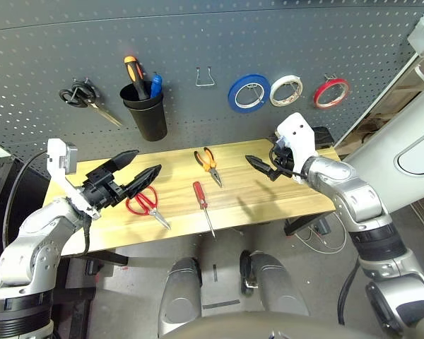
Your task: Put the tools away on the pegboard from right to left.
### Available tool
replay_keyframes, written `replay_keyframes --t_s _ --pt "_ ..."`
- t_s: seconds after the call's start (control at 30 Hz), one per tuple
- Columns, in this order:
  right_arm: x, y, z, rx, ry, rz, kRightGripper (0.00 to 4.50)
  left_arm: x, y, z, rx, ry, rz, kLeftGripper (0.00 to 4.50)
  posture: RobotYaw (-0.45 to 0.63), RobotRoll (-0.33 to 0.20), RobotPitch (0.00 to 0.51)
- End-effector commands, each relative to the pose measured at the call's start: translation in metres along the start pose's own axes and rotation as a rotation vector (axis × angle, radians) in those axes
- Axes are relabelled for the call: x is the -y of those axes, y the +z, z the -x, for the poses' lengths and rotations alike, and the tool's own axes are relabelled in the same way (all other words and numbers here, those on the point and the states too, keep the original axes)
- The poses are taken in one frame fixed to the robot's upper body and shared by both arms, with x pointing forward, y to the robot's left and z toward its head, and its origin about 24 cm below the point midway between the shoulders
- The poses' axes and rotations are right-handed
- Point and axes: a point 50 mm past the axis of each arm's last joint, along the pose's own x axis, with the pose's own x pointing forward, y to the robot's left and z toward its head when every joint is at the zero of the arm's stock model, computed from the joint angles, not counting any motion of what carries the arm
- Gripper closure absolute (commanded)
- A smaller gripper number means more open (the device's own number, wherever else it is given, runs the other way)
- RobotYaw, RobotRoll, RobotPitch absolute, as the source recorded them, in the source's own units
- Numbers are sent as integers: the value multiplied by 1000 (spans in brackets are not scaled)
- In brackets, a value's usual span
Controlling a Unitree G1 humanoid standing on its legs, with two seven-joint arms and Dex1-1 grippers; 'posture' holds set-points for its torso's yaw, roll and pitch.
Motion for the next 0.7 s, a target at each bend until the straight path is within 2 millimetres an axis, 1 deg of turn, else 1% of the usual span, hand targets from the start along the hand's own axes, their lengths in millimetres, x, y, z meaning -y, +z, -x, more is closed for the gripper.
replay_keyframes --t_s 0.03,0.17,0.4,0.53,0.7 --pt "-1 -12 4 -7 15 37 23 5 -2 -3 -13 -17 0 0 26 0 111" --pt "-1 -19 8 -8 11 11 23 7 -3 -4 -18 -19 8 0 26 0 117" --pt "-3 -37 18 -86 47 -66 23 11 -6 -4 -27 -21 19 0 28 0 121" --pt "-4 -42 21 -115 60 -65 23 11 -10 -4 -40 -20 21 0 29 0 124" --pt "0 -44 22 -126 42 -56 23 13 -11 -5 -43 -22 24 0 27 0 130"
